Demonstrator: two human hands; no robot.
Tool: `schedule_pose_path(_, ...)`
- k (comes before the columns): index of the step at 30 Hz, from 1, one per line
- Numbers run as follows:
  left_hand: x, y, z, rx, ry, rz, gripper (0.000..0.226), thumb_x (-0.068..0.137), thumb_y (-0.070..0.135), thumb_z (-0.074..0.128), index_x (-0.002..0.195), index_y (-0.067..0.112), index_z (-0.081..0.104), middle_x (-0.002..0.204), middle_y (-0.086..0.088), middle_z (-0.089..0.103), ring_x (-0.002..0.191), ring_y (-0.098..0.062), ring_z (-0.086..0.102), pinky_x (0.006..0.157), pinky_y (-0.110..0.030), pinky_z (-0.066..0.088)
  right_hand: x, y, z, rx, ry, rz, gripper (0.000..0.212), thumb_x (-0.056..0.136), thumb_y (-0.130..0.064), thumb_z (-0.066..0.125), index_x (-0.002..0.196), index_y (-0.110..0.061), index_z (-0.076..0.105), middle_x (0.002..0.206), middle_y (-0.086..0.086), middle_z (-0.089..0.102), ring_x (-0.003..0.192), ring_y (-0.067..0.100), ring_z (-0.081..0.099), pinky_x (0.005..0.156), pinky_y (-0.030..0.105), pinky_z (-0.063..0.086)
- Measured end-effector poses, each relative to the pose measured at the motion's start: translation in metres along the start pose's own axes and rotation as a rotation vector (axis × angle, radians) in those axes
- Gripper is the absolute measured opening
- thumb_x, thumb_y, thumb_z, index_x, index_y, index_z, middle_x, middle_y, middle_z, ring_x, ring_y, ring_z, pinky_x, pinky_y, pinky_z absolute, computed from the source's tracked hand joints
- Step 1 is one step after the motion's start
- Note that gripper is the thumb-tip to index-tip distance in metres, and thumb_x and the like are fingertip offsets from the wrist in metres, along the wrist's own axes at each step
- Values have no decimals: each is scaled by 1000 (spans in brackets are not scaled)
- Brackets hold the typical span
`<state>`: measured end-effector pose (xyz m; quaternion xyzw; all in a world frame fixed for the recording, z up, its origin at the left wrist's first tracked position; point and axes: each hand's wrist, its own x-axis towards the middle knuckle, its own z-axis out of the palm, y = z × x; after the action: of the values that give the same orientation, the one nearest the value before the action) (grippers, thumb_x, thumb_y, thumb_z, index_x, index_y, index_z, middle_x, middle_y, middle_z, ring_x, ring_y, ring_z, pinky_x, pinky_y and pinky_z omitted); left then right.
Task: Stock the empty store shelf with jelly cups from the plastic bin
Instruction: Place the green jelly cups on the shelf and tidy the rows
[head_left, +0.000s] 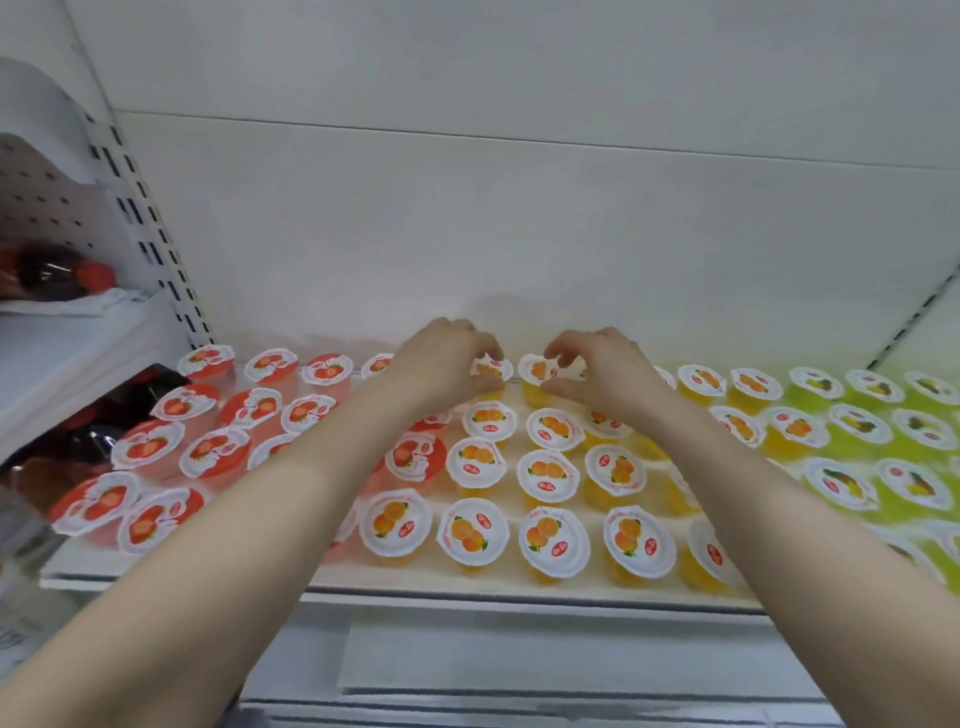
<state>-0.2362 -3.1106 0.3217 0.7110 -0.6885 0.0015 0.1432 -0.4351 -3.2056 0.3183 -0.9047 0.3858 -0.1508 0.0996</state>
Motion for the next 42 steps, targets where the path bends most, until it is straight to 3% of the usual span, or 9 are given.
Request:
schedule_pose_path(5, -17, 11, -2, 39, -135, 70, 41, 80, 55, 64, 114, 32, 64, 107, 9, 65, 97, -14, 57, 74, -28, 39, -24, -4, -5, 62, -86, 1, 31, 73, -54, 75, 94, -34, 64, 84, -16, 65, 95, 12, 55, 81, 35, 47)
schedule_pose_path(10, -24, 16, 1, 114, -125, 78, 47, 79, 63, 58, 116, 34, 63, 105, 8, 68, 96, -16, 59, 73, -29, 43, -31, -22, -5, -143, -142, 5, 48, 70, -71, 65, 102, -37, 58, 85, -16, 63, 92, 12, 48, 73, 32, 37)
schedule_pose_path(19, -25, 20, 4, 197, -83, 82, 48, 82, 59, 56, 121, 32, 62, 111, 5, 68, 101, -18, 59, 76, -31, 41, -27, -40, -2, -211, -127, 67, 41, 71, -53, 67, 107, -33, 61, 95, -4, 64, 103, 17, 46, 78, 34, 39)
schedule_pose_path(26, -27, 14, 8, 95, -58, 48, 47, 86, 52, 60, 126, 27, 61, 119, 0, 66, 105, -20, 59, 77, -28, 41, -29, -38, 2, -202, -87, 102, 35, 77, -54, 64, 104, -33, 64, 98, -3, 65, 104, 18, 47, 82, 36, 45)
schedule_pose_path(29, -33, 14, 6, 46, -19, 47, 50, 87, 50, 61, 131, 27, 57, 125, -1, 61, 110, -22, 57, 85, -33, 45, -33, -37, 0, -213, -87, 72, 33, 81, -55, 63, 104, -33, 66, 101, -5, 67, 107, 18, 47, 86, 37, 44)
schedule_pose_path(34, -49, 11, -8, -34, 37, 88, 31, 84, 49, 65, 107, 30, 69, 101, 7, 66, 89, -12, 58, 69, -25, 36, -51, -38, -14, -133, 5, -3, 25, 81, -51, 68, 97, -31, 69, 93, -12, 66, 102, 16, 48, 83, 36, 42)
schedule_pose_path(39, -66, 13, -14, -37, -119, 103, 38, 78, 54, 68, 109, 32, 69, 102, 12, 66, 90, -9, 56, 72, -26, 41, -68, -50, -24, -47, -212, 19, 42, 66, -65, 73, 91, -32, 67, 84, -15, 64, 83, 8, 57, 71, 30, 49)
schedule_pose_path(42, -74, 17, -10, -15, -156, 105, 42, 76, 55, 67, 111, 32, 68, 107, 9, 67, 96, -13, 60, 78, -31, 50, -75, -56, -18, -130, -263, 28, 53, 63, -69, 72, 100, -32, 64, 89, -13, 64, 90, 11, 54, 74, 33, 48)
